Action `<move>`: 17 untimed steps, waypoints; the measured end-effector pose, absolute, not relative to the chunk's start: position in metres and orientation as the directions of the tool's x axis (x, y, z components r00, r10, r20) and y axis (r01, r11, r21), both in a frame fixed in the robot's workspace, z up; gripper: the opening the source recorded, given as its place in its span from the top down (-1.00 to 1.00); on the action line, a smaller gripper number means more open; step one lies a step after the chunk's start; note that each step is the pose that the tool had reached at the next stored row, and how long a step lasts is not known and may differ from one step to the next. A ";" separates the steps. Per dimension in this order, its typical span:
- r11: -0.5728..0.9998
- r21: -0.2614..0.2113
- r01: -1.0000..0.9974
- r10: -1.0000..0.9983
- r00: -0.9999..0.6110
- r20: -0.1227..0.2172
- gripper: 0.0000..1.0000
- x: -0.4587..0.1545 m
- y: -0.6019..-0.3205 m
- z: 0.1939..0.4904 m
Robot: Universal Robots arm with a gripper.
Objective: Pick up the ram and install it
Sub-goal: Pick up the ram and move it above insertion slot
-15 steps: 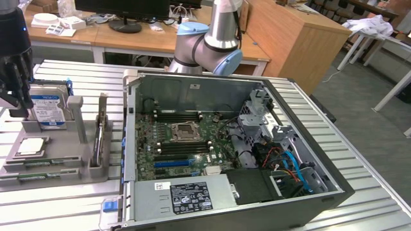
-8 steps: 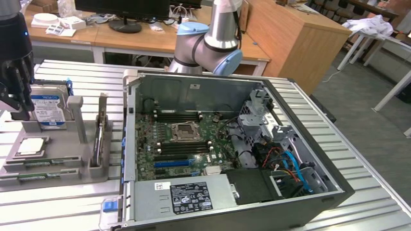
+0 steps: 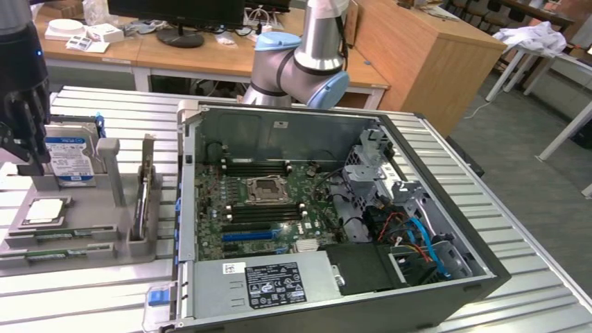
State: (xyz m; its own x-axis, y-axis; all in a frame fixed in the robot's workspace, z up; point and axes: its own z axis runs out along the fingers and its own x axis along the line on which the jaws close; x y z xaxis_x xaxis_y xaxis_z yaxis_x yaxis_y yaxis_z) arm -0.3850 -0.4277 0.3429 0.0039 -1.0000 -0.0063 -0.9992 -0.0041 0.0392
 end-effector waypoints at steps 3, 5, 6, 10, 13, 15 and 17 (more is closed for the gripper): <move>-0.004 0.039 -0.999 -1.000 0.004 -0.006 0.41 -0.385 -0.428 0.341; -0.004 0.039 -0.999 -1.000 0.004 -0.006 0.41 -0.385 -0.428 0.340; -0.004 0.039 -0.999 -1.000 0.004 -0.006 0.41 -0.385 -0.428 0.339; -0.004 0.039 -0.999 -1.000 0.004 -0.006 0.41 -0.385 -0.428 0.337; -0.004 0.039 -0.999 -1.000 0.004 -0.006 0.41 -0.385 -0.428 0.335; -0.004 0.039 -0.999 -1.000 0.004 -0.006 0.41 -0.385 -0.428 0.334; -0.004 0.039 -0.999 -1.000 0.004 -0.006 0.41 -0.385 -0.428 0.332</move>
State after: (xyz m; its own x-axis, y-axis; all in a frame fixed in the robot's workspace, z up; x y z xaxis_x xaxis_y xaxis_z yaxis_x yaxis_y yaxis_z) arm -0.3850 -0.4277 0.3325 0.0039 -1.0000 -0.0063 -0.9992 -0.0041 0.0392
